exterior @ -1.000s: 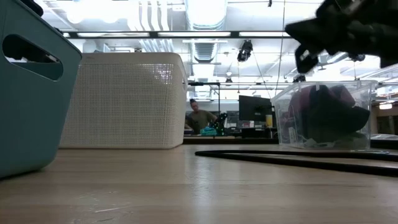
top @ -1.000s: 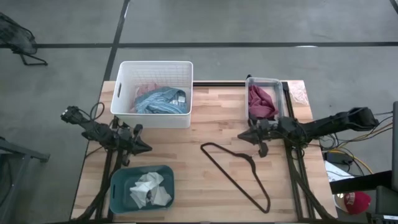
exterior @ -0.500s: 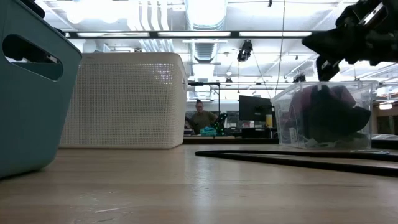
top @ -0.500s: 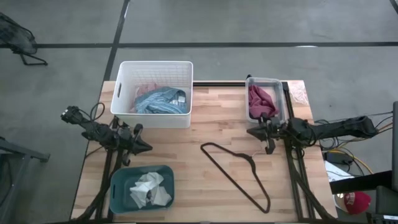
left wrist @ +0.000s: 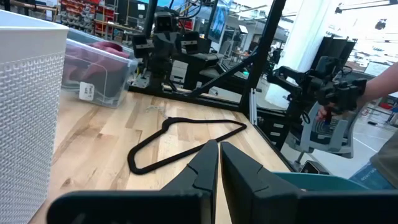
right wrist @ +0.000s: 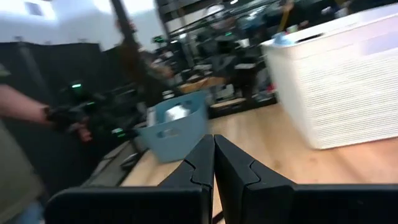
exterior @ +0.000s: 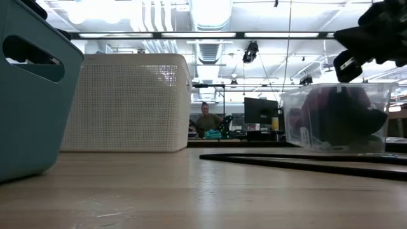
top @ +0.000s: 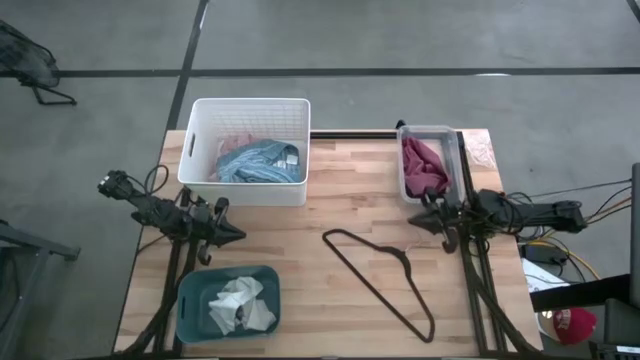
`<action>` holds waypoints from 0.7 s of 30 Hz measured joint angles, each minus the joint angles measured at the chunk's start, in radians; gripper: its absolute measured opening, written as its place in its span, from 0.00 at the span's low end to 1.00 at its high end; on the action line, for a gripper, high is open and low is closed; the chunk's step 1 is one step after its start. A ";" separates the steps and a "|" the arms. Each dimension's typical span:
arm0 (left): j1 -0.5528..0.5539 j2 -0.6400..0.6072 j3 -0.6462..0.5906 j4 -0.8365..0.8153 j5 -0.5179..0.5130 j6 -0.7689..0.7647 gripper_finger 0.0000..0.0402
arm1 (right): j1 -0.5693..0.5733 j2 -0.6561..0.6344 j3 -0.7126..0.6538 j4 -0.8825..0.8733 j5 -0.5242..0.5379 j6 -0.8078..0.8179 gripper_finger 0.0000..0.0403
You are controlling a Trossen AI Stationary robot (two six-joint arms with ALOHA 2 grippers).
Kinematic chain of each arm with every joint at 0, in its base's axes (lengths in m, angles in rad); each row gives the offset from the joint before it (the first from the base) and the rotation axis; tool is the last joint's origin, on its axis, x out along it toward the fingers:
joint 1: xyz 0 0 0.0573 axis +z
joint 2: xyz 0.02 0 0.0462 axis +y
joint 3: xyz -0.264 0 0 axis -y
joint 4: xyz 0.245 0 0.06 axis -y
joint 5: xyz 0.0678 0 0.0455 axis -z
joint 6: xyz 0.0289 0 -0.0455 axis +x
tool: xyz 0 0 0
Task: Pick & Place Cloths
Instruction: Return to Home Position
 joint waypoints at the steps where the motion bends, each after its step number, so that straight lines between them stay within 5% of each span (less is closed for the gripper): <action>1: 0.000 0.000 0.000 0.001 0.000 -0.001 0.06 | 0.000 -0.016 0.000 -0.018 -0.026 0.012 0.02; 11: 0.000 0.000 0.001 -0.002 -0.002 -0.008 0.06 | 0.001 -0.017 0.075 -0.023 -0.061 -0.073 0.02; 17: 0.000 0.000 0.000 -0.006 0.000 -0.001 0.06 | 0.005 0.024 0.073 -0.097 -0.312 0.059 0.02; 21: 0.000 0.001 -0.001 -0.005 0.008 0.020 0.06 | 0.005 0.045 0.027 -0.131 -0.267 0.034 0.02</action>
